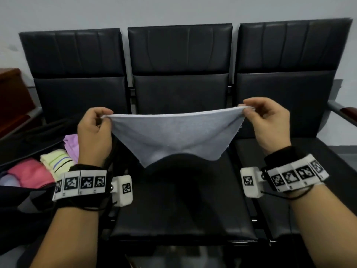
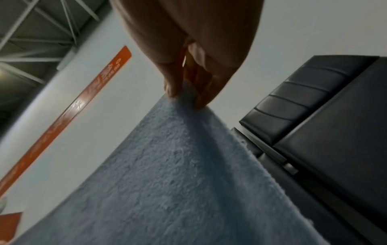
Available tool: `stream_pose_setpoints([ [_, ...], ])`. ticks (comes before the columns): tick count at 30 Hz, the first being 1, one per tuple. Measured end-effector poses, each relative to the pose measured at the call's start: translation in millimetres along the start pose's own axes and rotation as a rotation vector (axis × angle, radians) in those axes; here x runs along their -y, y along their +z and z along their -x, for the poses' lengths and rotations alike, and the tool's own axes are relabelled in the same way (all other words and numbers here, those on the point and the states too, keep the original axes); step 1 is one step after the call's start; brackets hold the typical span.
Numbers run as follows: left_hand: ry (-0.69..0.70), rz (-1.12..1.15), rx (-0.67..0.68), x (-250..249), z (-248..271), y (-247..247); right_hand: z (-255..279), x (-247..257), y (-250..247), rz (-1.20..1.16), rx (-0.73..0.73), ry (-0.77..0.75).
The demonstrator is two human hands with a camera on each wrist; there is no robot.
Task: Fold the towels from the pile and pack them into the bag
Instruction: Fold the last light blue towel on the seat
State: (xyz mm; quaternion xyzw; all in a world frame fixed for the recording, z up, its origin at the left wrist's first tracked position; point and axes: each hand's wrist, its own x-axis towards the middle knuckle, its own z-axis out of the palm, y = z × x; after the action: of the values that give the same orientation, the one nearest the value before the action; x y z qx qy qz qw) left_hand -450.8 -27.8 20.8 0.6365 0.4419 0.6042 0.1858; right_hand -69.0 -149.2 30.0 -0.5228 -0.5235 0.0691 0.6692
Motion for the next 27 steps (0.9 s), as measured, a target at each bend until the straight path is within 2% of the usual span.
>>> stream_pose_setpoints([
  [2, -0.025, 0.002, 0.023, 12.0, 16.2, -2.0, 24.0, -10.3, -3.5, 0.023, 0.032, 0.025],
  [5, -0.142, -0.043, 0.113, 38.7, 47.8, -1.7, 70.7, -38.9, -8.0, -0.018, 0.080, 0.163],
  [10, -0.362, -0.110, 0.418, 72.9, 99.7, -5.9, 137.7, -78.7, -20.8, -0.090, 0.191, 0.461],
  [15, -0.556, -0.161, 0.710, 90.6, 128.6, -17.9, 170.6, -95.0, -36.5, -0.117, 0.273, 0.611],
  [17, -0.608, -0.165, 0.763, 94.6, 132.0, -17.7, 175.5, -99.7, -38.5, -0.106, 0.264, 0.638],
  [20, -0.628, -0.167, 0.716, 100.6, 131.9, -8.5, 174.0, -108.3, -34.5, -0.050, 0.210, 0.645],
  [27, -0.582, -0.190, 0.448, 125.1, 124.6, 26.7, 146.8, -135.9, -2.4, 0.047, 0.053, 0.627],
])
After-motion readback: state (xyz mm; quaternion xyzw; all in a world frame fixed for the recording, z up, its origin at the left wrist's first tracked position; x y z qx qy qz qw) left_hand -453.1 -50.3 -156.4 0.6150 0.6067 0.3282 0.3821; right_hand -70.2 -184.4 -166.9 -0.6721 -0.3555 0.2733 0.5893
